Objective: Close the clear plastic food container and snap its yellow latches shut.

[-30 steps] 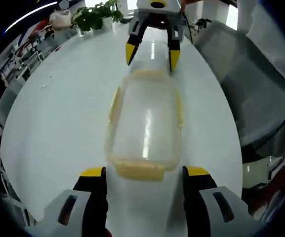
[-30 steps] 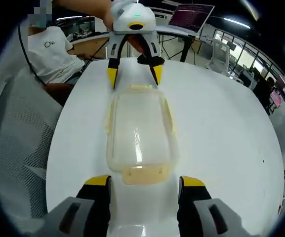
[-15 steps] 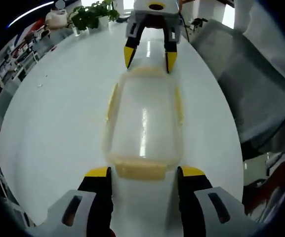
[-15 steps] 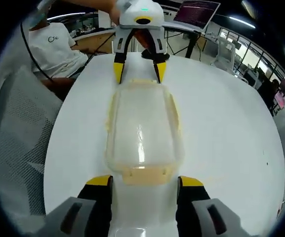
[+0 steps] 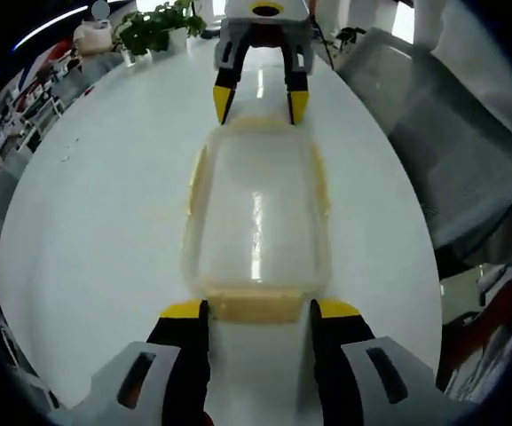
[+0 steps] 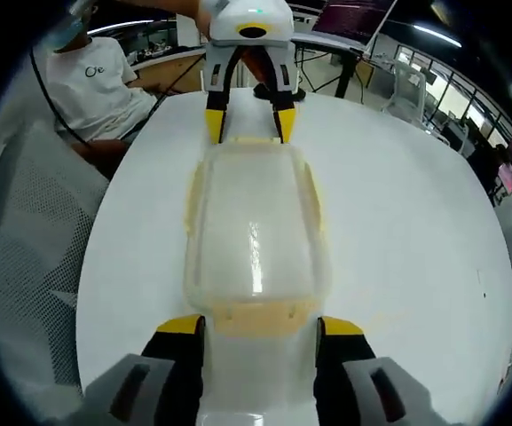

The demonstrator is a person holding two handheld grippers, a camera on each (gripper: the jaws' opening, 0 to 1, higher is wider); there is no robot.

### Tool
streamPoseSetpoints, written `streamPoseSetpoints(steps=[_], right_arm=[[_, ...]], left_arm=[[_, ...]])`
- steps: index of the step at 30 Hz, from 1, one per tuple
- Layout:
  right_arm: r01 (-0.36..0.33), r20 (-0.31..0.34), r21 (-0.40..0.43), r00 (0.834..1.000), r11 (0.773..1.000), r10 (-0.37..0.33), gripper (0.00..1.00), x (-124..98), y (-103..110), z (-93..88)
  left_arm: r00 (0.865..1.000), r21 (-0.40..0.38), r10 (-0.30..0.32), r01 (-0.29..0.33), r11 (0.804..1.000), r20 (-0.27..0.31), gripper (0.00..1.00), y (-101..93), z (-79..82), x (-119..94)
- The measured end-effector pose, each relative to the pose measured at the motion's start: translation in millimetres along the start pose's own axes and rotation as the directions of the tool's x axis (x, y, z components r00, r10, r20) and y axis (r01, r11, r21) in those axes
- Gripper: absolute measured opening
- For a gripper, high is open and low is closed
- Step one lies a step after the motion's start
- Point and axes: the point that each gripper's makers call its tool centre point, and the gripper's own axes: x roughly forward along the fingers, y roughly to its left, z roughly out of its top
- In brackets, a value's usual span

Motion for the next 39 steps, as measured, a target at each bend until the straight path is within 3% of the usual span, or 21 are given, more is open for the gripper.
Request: streamPoseSetpoints(steps=[5,25,39], right_arm=[[-0.027,0.006,-0.001,1.000,1.000,0.027,0.39,1.5,3.4,1.9],[-0.039,-0.061,-0.027,0.997,0.999,0.037,0.38,3.1,4.5,2.4],[-0.045,-0.049,-0.029,0.998,0.999,0.044,0.37,2.3,10.0,3.3]], left_arm=[[1.000,0.001,-0.001,0.001,1.000,0.001,0.39,0.2,1.5,0.2],[1.000,-0.004,0.001,-0.001,1.000,-0.017,0.39,-0.4,1.5,2.1],[0.999,-0.010,0.012,-0.012,1.000,-0.039,0.37,-8.7,3.6,0.0]])
